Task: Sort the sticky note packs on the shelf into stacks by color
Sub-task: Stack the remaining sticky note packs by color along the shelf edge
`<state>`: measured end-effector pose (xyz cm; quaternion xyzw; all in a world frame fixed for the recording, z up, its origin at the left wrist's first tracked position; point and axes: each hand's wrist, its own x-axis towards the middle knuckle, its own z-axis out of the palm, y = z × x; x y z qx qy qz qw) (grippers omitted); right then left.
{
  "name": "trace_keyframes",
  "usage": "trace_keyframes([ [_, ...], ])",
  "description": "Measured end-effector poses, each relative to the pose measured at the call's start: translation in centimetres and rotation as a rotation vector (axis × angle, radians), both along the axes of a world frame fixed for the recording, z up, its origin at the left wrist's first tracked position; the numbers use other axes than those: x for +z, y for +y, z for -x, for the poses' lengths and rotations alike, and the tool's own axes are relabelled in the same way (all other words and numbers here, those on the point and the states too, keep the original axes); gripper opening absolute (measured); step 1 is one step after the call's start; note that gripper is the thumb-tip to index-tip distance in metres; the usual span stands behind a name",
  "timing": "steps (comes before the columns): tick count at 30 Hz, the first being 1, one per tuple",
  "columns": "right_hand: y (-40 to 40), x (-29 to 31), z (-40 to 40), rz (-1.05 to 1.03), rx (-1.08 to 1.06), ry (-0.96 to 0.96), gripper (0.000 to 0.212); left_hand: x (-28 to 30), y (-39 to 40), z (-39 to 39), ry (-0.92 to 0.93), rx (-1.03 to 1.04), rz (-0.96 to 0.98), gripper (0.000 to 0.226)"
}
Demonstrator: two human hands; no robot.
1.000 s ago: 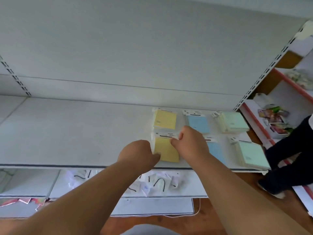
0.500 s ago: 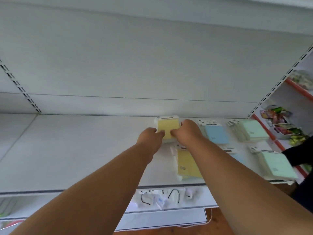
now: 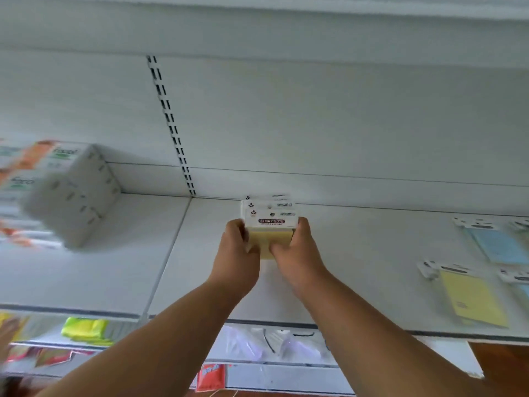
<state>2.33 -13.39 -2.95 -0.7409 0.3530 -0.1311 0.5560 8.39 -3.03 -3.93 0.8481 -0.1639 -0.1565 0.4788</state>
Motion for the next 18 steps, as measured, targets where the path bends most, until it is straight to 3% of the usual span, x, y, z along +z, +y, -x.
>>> trace_keyframes([
  [4,2.2,-0.1,-0.9,0.091,-0.014,-0.119,0.056,-0.1,1.5,-0.9,0.012,0.017,0.069,0.044],
  [10,2.7,-2.2,-0.1,0.097,0.067,0.013,0.064,-0.7,2.1,0.4,0.011,-0.085,0.128,0.061],
  [15,2.6,-1.7,-0.4,0.144,0.060,-0.057,0.067,-0.9,1.9,0.2,-0.049,-0.099,0.107,0.059],
  [18,2.3,-2.2,0.0,0.161,0.068,-0.006,0.067,-0.7,1.5,0.1,-0.036,-0.138,0.089,0.062],
])
